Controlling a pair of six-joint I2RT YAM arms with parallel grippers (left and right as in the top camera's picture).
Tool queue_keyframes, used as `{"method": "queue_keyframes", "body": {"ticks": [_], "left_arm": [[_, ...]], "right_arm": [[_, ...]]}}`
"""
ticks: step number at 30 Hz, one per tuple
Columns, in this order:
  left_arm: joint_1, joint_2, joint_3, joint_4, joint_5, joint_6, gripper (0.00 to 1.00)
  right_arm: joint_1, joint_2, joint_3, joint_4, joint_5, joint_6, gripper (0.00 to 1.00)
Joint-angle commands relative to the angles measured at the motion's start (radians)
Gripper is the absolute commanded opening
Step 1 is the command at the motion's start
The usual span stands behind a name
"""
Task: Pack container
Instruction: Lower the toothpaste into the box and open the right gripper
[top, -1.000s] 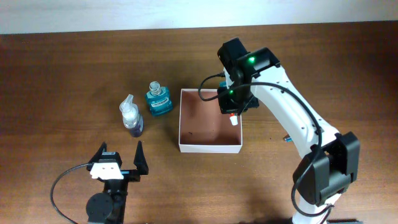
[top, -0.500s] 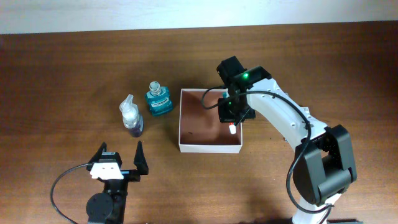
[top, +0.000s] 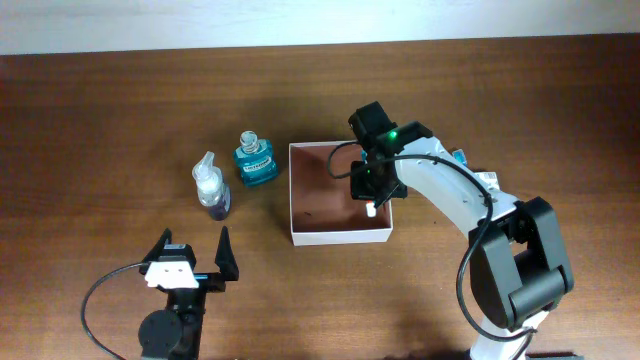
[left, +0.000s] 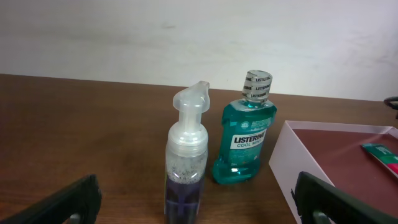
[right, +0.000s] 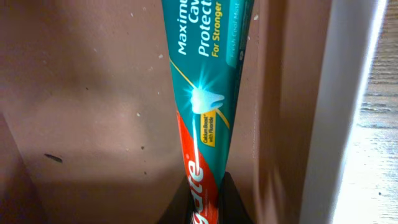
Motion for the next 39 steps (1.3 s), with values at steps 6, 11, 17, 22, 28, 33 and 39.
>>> {"method": "queue_keyframes", "body": {"ticks": [6,11,17,22,28,33,39], "left_arm": [[0.005,-0.009,-0.006,0.0,-0.008,0.016,0.99],[0.005,-0.009,-0.006,0.0,-0.008,0.016,0.99],[0.005,-0.009,-0.006,0.0,-0.008,0.016,1.0],[0.005,-0.009,-0.006,0.0,-0.008,0.016,0.99],[0.005,-0.009,-0.006,0.0,-0.008,0.016,0.99],[0.005,-0.009,-0.006,0.0,-0.008,0.016,0.99],[0.005,-0.009,-0.006,0.0,-0.008,0.016,0.99]], "right_arm": [[0.007,-0.013,-0.002,0.004,0.017,0.018,0.06],[0.007,-0.013,-0.002,-0.002,0.007,0.01,0.11],[0.007,-0.013,-0.002,-0.022,0.008,-0.031,0.22],[0.007,-0.013,0.001,-0.024,0.003,-0.085,0.3],[0.005,-0.014,0.127,-0.143,-0.015,-0.229,0.31],[0.005,-0.014,0.32,-0.286,-0.014,-0.282,0.31],[-0.002,-0.014,0.541,-0.445,0.13,-0.281,0.32]]}}
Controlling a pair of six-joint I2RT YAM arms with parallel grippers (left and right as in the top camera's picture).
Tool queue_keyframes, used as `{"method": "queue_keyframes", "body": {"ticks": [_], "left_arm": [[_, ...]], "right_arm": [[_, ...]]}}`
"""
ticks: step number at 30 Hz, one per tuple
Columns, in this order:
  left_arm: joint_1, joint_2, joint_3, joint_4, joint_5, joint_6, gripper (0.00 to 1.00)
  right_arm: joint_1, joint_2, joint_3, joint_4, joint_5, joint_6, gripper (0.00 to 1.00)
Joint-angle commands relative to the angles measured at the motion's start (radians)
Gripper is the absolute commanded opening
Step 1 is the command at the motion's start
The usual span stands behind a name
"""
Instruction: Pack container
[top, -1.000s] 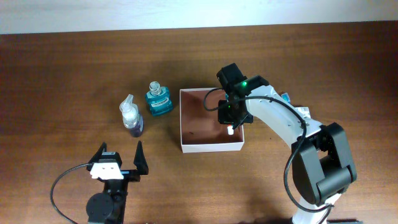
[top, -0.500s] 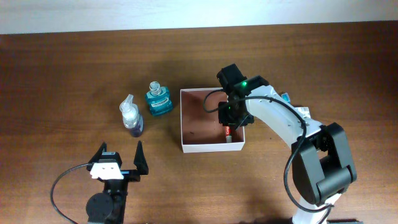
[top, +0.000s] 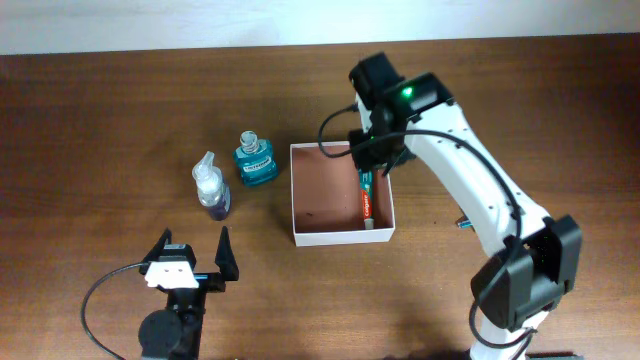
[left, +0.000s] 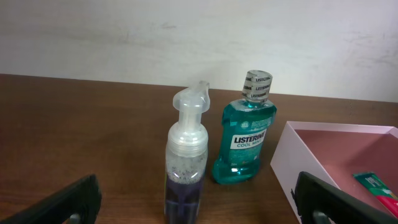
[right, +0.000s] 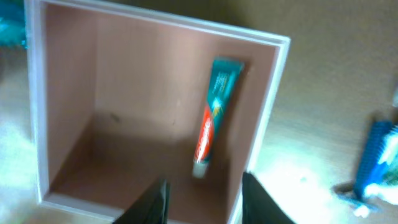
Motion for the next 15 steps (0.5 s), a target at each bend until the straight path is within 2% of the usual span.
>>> {"method": "queue_keyframes", "body": {"ticks": [1,4,11,15], "left_arm": [[0.005,-0.009,-0.006,0.0,-0.008,0.016,0.99],[0.005,-0.009,-0.006,0.0,-0.008,0.016,0.99],[0.005,-0.009,-0.006,0.0,-0.008,0.016,1.0],[0.005,-0.009,-0.006,0.0,-0.008,0.016,1.0]], "right_arm": [[-0.008,-0.014,0.099,-0.062,0.127,-0.016,0.32],[-0.042,-0.014,0.124,-0.118,0.172,-0.018,0.36],[-0.178,-0.014,0.123,-0.222,0.172,-0.086,0.39],[-0.257,-0.014,0.122,-0.229,0.129,-0.146,0.55]]}}
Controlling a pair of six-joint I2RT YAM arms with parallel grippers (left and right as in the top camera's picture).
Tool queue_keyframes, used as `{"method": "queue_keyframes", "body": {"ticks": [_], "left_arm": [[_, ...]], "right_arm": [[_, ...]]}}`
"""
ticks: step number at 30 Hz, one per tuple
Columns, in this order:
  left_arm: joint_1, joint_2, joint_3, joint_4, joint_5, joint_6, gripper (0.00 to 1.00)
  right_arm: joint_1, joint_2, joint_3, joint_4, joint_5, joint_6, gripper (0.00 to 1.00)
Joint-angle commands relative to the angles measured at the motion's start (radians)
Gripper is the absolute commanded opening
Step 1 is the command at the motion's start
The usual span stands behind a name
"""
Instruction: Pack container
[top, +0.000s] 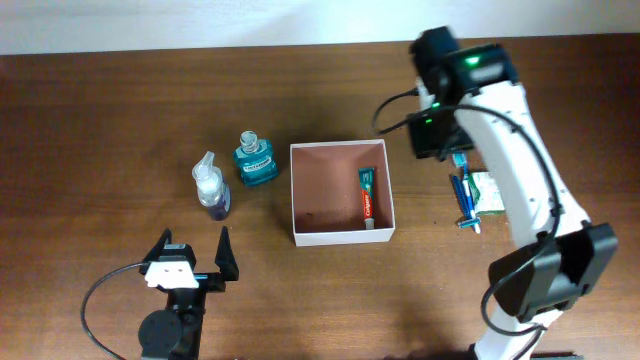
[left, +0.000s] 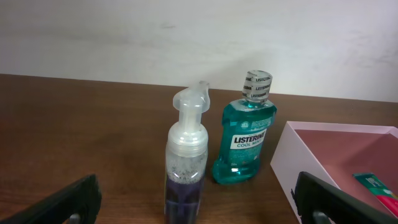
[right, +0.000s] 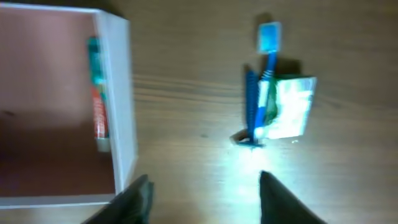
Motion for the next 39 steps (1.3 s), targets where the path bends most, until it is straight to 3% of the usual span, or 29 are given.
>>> {"method": "queue_keyframes", "body": {"ticks": [1,8,11,20,28,39], "left_arm": [[0.005,-0.009,-0.006,0.0,-0.008,0.016,0.99],[0.005,-0.009,-0.006,0.0,-0.008,0.016,0.99],[0.005,-0.009,-0.006,0.0,-0.008,0.016,0.99],[0.005,-0.009,-0.006,0.0,-0.008,0.016,0.99],[0.005,-0.009,-0.006,0.0,-0.008,0.016,0.99],[0.005,-0.009,-0.006,0.0,-0.008,0.016,0.99]], "right_arm": [[-0.061,-0.01,0.014,0.0,-0.027,-0.079,0.59],[-0.135,-0.008,-0.017,0.022,-0.073,-0.128,0.6],[-0.134,-0.008,-0.066,0.039,-0.073,-0.187,0.5],[-0.179,-0.008,-0.4,0.224,-0.058,-0.227,0.39],[-0.23,-0.008,-0.583,0.381,-0.076,-0.22,0.4],[-0.232,-0.008,-0.612,0.502,-0.118,-0.219,0.39]]}}
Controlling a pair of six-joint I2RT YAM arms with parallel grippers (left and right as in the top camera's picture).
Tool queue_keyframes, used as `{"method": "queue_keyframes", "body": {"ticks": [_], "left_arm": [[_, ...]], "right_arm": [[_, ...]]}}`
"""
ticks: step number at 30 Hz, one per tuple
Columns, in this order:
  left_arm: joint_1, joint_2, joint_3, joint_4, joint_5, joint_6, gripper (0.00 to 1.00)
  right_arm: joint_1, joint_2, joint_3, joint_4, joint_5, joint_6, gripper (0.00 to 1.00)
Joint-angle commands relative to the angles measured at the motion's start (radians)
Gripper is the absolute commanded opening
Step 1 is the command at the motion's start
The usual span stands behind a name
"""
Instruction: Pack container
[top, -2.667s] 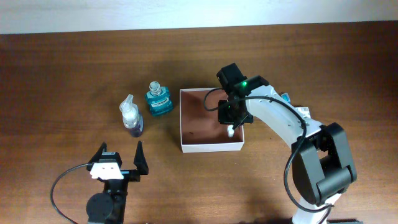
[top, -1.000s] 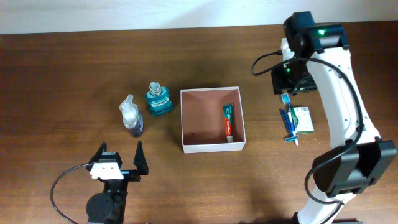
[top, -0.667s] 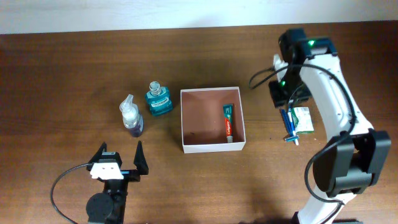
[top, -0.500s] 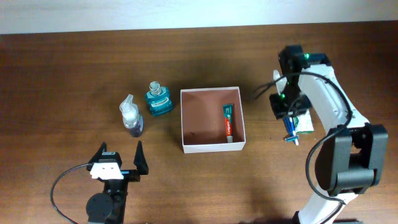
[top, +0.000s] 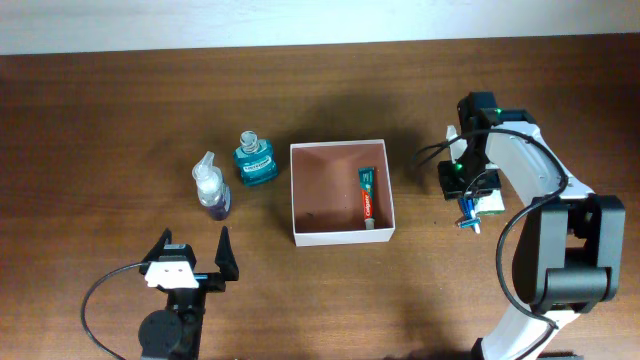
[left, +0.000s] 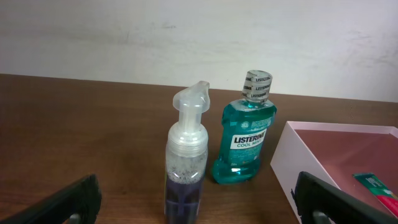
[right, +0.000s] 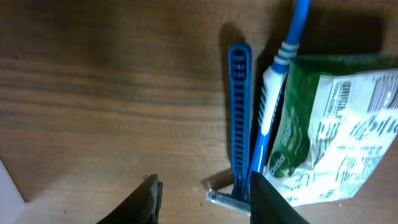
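A white box (top: 341, 235) with a brown floor stands mid-table; a teal and red toothpaste tube (top: 366, 194) lies along its right side. Right of the box lie a blue razor (right: 238, 127), a blue and white toothbrush (right: 273, 96) and a green packet (right: 329, 134). My right gripper (right: 205, 202) hangs open low over the razor's head end, nothing between its fingers. A foam pump bottle (left: 186, 165) and a teal mouthwash bottle (left: 245, 135) stand left of the box. My left gripper (left: 196, 208) rests open near the front edge, facing both bottles.
The box's near wall (left: 292, 168) rises at the right of the left wrist view. A pale wall (left: 186, 37) backs the table. Bare wood (right: 99, 106) lies left of the razor.
My right gripper has gone from high beside the box's right wall to low over the razor, toothbrush and green packet. It is still open. The left arm has not moved.
My right gripper was shut on the toothpaste tube, low inside the box. Then the tube lay loose along the box's right side with the gripper open above it. The gripper then stood right of the box, and now hangs over the razor.
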Motion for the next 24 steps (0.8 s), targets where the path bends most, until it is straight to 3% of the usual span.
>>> {"method": "queue_keyframes", "body": {"ticks": [1,17,24], "left_arm": [[0.005,-0.009,-0.006,0.0,-0.008,0.016,0.99],[0.005,-0.009,-0.006,0.0,-0.008,0.016,0.99],[0.005,-0.009,-0.006,0.0,-0.008,0.016,0.99]], "right_arm": [[-0.002,-0.008,-0.011,0.02,-0.016,-0.006,0.39],[-0.002,-0.008,-0.018,0.058,-0.015,-0.007,0.38],[-0.002,-0.008,-0.099,0.119,-0.011,-0.007,0.38]]}}
